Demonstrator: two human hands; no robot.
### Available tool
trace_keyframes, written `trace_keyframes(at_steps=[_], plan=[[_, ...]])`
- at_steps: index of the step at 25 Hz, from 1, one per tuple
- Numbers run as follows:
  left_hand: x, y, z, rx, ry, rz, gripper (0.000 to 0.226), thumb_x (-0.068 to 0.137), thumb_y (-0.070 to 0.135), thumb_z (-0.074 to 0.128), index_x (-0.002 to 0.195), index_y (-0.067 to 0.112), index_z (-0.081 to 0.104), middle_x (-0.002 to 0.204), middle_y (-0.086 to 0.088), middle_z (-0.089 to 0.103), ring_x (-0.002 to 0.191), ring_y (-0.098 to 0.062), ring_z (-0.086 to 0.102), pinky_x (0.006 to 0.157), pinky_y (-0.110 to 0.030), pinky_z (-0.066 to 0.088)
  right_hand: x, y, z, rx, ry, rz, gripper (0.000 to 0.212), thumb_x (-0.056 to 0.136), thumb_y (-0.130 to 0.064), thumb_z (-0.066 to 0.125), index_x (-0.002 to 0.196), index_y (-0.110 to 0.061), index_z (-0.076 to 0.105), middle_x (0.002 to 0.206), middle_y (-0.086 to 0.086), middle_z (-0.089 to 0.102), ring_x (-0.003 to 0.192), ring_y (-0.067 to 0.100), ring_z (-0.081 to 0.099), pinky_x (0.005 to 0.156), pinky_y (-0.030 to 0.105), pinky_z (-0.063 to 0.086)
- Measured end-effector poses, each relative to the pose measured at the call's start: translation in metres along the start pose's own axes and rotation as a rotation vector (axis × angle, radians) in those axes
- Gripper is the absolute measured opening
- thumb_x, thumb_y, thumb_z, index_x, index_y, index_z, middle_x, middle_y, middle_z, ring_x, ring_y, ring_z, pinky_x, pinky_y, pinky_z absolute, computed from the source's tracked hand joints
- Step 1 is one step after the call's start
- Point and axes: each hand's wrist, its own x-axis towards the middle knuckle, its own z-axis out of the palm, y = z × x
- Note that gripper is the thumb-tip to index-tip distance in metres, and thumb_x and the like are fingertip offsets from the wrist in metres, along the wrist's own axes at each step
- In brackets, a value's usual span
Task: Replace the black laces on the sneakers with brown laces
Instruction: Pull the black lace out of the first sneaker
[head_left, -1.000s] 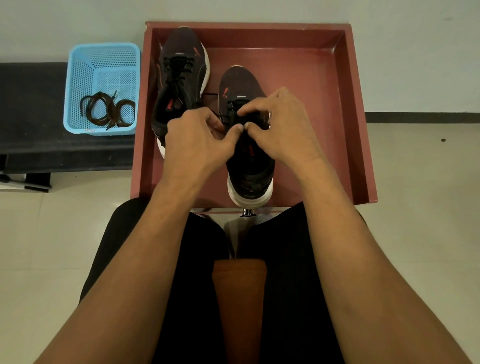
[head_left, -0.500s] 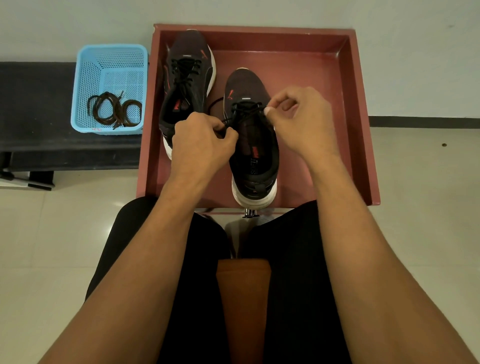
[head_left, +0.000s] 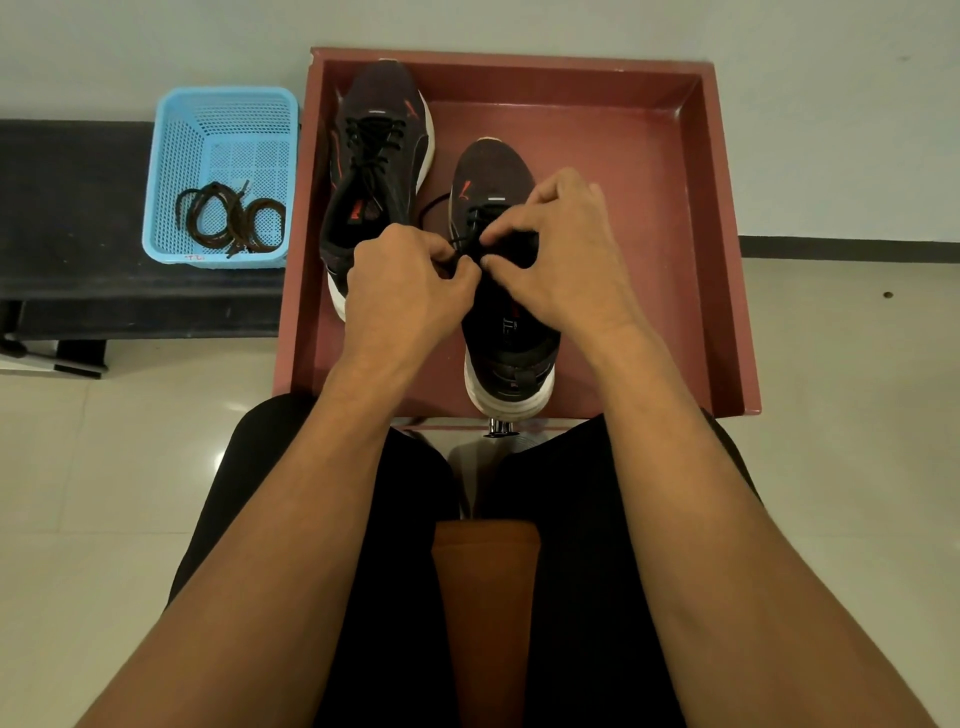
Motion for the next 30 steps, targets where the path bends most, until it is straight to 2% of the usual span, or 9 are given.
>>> trace_keyframes(at_steps=[3,7,11,15,19,23,26,28,30], plan=[[0.0,0.0,0.0,0.017,0.006,0.005,0.021,0.093,0.038,0.068,0.09,0.021,0.081,0.065,0.003,0.07,0.059,-0.018,0.068,0.061,-0.041,0.064,0.002,0.0,0.0,-0.033,0.028,-0.005,0.013,0.089,-0.042,0.081,0.101,-0.036,0.08,0.114,-0.005,0.053,0.112,0.012,0.048,0.085,0.019,0.038],[0.0,-0.001,0.001,0.017,0.005,-0.008,0.019,0.093,0.036,0.068,0.09,0.022,0.081,0.064,0.005,0.069,0.06,-0.016,0.068,0.063,-0.041,0.064,0.004,0.017,-0.018,0.145,0.183,0.143,0.003,0.089,-0.038,0.078,0.091,-0.036,0.079,0.097,-0.012,0.063,0.079,-0.002,0.058,0.066,0.005,0.038],[0.001,-0.002,0.0,0.03,0.012,-0.002,0.019,0.093,0.035,0.068,0.09,0.021,0.081,0.063,0.006,0.068,0.059,-0.012,0.067,0.065,-0.038,0.064,0.001,0.035,-0.028,0.411,0.459,0.368,0.005,0.088,-0.035,0.074,0.084,-0.031,0.075,0.08,-0.013,0.069,0.068,-0.004,0.058,0.075,0.025,0.057],[0.002,-0.003,0.0,0.057,0.015,0.01,0.018,0.092,0.036,0.069,0.095,0.022,0.08,0.067,0.009,0.067,0.066,-0.007,0.066,0.07,-0.03,0.06,0.001,0.036,-0.03,0.486,0.588,0.478,0.01,0.092,-0.035,0.073,0.094,-0.025,0.075,0.067,-0.016,0.066,0.064,-0.004,0.063,0.084,0.029,0.061],[0.0,-0.002,0.001,0.094,0.023,0.029,0.019,0.092,0.039,0.07,0.095,0.023,0.079,0.07,0.011,0.066,0.073,-0.01,0.068,0.072,-0.028,0.058,0.002,0.034,-0.028,0.479,0.46,0.483,0.023,0.087,-0.041,0.078,0.102,-0.026,0.069,0.076,-0.013,0.072,0.074,-0.002,0.07,0.086,0.029,0.06],[0.0,0.004,0.003,0.145,0.109,0.072,0.026,0.09,0.05,0.073,0.1,0.026,0.074,0.083,0.011,0.068,0.081,-0.012,0.069,0.073,-0.033,0.058,-0.001,0.024,-0.023,0.309,0.138,0.391,0.027,0.083,-0.051,0.083,0.093,-0.028,0.073,0.079,-0.014,0.069,0.069,-0.005,0.064,0.06,0.011,0.046],[0.004,0.015,0.01,0.196,0.157,0.2,0.024,0.092,0.046,0.072,0.113,0.033,0.071,0.105,0.008,0.061,0.094,-0.018,0.066,0.077,-0.039,0.058,-0.001,0.018,-0.015,0.219,0.001,0.328,0.032,0.078,-0.052,0.087,0.093,-0.027,0.076,0.081,-0.011,0.072,0.073,0.0,0.069,0.062,0.017,0.054],[0.006,0.021,0.016,0.245,0.095,0.259,0.027,0.096,0.039,0.07,0.122,0.039,0.07,0.115,0.005,0.056,0.102,-0.023,0.065,0.081,-0.041,0.055,0.001,0.016,-0.011,0.179,-0.007,0.335,0.024,0.079,-0.046,0.087,0.091,-0.028,0.076,0.083,-0.01,0.074,0.077,0.006,0.072,0.07,0.026,0.061],[0.006,0.022,0.021,0.293,0.056,0.26,0.03,0.098,0.038,0.068,0.128,0.042,0.069,0.12,0.002,0.053,0.104,-0.027,0.064,0.081,-0.041,0.053,0.001,0.016,-0.011,0.155,0.015,0.346,0.013,0.082,-0.04,0.084,0.086,-0.031,0.075,0.081,-0.01,0.073,0.077,0.007,0.072,0.069,0.026,0.06]])
